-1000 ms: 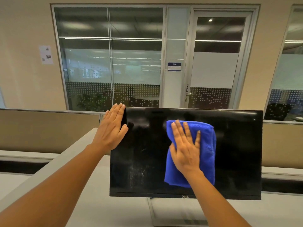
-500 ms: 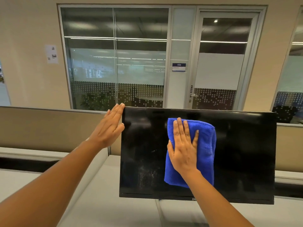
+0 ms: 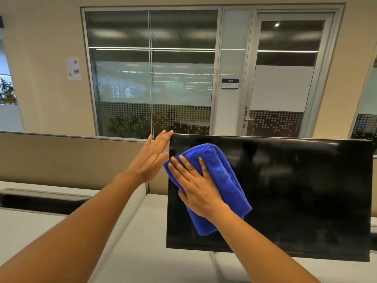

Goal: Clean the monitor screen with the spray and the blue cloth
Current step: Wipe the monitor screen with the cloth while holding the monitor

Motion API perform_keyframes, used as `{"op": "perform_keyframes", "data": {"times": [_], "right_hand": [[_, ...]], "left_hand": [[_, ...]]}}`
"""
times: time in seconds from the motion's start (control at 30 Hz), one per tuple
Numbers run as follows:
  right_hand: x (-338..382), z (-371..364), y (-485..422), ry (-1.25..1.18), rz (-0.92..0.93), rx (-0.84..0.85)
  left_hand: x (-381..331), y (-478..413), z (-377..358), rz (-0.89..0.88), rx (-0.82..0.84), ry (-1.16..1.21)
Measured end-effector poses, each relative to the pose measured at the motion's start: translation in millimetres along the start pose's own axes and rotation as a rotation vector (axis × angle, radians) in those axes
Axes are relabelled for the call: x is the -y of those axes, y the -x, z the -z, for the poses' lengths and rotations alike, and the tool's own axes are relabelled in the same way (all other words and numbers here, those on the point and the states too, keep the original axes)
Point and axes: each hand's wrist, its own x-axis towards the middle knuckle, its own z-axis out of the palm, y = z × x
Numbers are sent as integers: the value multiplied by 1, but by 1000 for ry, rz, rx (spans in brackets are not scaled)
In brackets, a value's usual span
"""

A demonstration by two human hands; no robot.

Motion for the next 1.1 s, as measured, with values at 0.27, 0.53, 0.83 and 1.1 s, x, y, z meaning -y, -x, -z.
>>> {"op": "perform_keyframes", "data": {"times": [0.27, 0.53, 0.83, 1.1], "right_hand": [[-3, -8, 27, 89, 230, 36], [-17, 18, -32, -20, -159, -88], [0, 2, -17, -83, -112, -33], [40, -21, 41, -79, -89, 33]], "left_hand": [[3, 2, 4, -17, 30, 27], [7, 2, 3, -27, 45, 46], [1, 3, -2, -9, -10, 96], [-2, 4, -3, 14, -14, 111]]}}
